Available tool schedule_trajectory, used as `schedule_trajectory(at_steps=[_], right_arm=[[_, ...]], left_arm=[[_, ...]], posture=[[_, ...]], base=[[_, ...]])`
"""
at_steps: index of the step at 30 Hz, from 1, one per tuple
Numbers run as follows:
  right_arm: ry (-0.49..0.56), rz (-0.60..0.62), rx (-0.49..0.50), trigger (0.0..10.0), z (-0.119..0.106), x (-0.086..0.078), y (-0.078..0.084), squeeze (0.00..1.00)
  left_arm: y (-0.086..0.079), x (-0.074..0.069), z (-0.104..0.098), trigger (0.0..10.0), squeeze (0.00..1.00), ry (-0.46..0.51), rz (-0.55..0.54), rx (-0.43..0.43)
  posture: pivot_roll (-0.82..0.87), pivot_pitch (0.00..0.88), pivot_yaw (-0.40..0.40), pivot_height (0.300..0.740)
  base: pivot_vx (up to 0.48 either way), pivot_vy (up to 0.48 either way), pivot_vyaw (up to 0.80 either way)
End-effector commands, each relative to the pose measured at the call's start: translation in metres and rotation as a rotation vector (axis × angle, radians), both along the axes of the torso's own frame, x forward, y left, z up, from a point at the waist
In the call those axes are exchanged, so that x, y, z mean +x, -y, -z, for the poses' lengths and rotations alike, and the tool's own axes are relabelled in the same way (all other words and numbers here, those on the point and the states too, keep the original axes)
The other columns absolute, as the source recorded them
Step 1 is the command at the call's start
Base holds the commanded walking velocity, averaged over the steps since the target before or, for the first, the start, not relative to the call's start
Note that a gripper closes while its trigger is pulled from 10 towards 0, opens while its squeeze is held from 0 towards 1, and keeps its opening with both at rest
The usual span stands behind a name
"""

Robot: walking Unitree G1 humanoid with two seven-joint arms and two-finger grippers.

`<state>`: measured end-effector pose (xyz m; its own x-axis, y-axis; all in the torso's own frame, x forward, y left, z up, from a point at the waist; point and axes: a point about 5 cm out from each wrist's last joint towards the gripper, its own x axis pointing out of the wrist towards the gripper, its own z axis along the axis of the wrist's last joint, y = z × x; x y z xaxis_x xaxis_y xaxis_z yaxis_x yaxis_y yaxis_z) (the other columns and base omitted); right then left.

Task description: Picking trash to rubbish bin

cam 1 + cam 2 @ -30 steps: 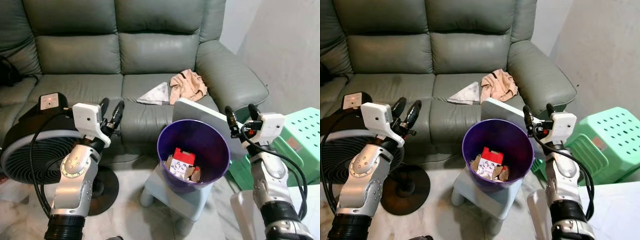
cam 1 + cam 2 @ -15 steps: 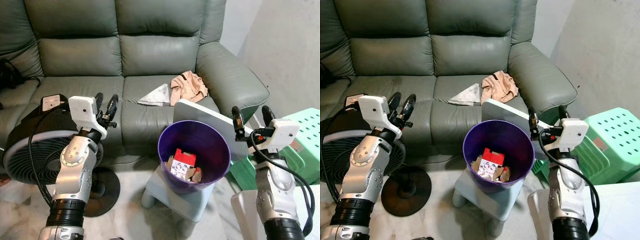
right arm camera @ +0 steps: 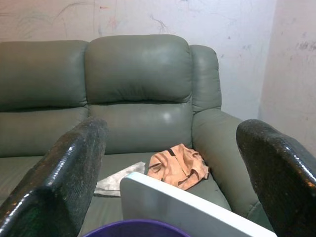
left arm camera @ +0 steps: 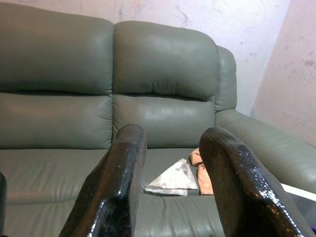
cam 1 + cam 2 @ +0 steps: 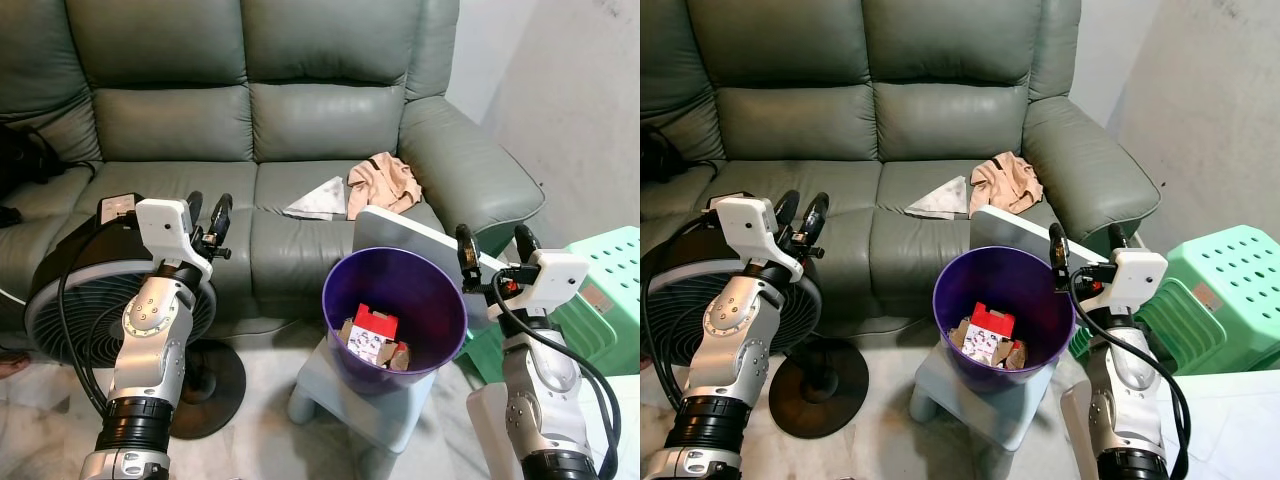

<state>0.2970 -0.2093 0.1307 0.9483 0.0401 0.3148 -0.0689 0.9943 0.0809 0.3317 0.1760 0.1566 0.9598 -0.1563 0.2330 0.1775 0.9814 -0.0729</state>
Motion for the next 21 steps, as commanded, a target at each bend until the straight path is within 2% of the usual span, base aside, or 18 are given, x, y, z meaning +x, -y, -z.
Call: schedule_trajectory(at_steps=[1,7,13,21], right_arm=[[0.009,0.001,0.000,10.0,-0.0039,0.0011,0.0001,0.00],[0.000,-0.009,-0.001,10.0,-0.0033,0.0007,-0.0030,0.00],[-0.006,-0.010,-0.004,10.0,-0.0026,0.0007,-0.0037,0.00],[-0.001,-0.017,-0.001,10.0,-0.0047,-0.0004,-0.0057,0.00]], left_arm=[[-0.0019,0.0024,-0.0025,10.0,0.00,-0.001,-0.003,-0.011],[-0.0028,0.0031,-0.0003,10.0,0.00,-0.009,-0.009,-0.001],[-0.0029,0.0037,0.0001,10.0,0.00,-0.013,-0.007,-0.002],[-0.0017,0.0020,-0.0023,10.0,0.00,-0.008,0.009,0.002]], posture=[[-0.03,0.032,-0.037,0.740],[-0.03,0.033,-0.039,0.740],[-0.03,0.035,-0.039,0.740],[-0.03,0.041,-0.038,0.740]], base=[[0.000,0.000,0.00],[0.000,0.047,0.00],[0.000,0.328,0.00],[0.000,0.480,0.00]])
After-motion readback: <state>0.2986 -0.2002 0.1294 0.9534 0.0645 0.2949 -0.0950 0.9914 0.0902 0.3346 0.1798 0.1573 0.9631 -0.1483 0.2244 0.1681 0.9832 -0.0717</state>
